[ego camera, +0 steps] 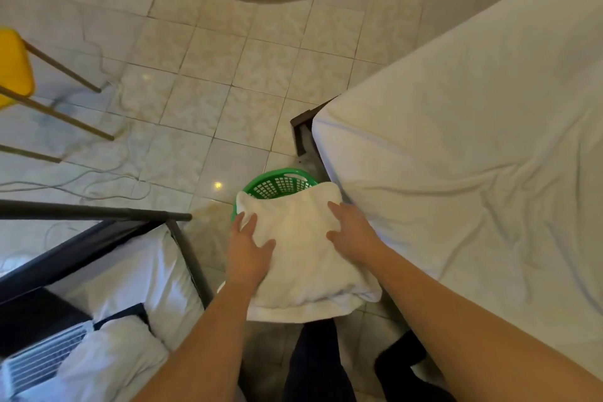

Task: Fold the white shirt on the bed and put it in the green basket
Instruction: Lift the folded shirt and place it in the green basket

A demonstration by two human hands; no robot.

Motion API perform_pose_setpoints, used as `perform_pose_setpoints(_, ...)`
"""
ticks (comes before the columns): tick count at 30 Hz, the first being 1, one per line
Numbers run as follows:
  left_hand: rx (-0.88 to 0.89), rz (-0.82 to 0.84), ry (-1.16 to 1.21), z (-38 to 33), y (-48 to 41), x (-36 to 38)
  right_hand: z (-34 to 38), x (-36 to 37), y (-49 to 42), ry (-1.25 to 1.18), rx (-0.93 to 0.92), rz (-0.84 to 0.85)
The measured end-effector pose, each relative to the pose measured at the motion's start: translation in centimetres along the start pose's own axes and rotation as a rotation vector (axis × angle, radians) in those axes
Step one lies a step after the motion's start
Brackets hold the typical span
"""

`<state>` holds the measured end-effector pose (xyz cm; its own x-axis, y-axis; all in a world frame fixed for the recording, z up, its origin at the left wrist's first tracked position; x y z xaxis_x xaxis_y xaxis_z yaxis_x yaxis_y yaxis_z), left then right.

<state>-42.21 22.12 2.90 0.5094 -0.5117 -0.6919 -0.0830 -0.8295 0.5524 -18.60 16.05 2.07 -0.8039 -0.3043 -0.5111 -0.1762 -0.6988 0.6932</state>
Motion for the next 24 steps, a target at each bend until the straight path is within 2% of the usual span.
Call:
perform_pose_setpoints(12,-0.146,0.052,0.041,8.1,-7.9,2.9,1.3,7.1,-9.6,0.071,0.033,0.082)
perform_pose_setpoints(24,-0.205,0.083,0.132,11.7,-14.0,7.7,0.2,9.9,-17.1,0.151,0.052,0.104)
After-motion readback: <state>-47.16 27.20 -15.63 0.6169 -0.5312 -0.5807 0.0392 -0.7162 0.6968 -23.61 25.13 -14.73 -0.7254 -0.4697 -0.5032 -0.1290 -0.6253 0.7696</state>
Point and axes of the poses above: each hand's wrist, its own y-axis away from the middle knuckle, its own x-axis out of the palm, z = x × y, the point moved 1 cm from there along -y, towards the middle knuckle, and after that the axes turned 1 degree about y, right-handed, at the moved point
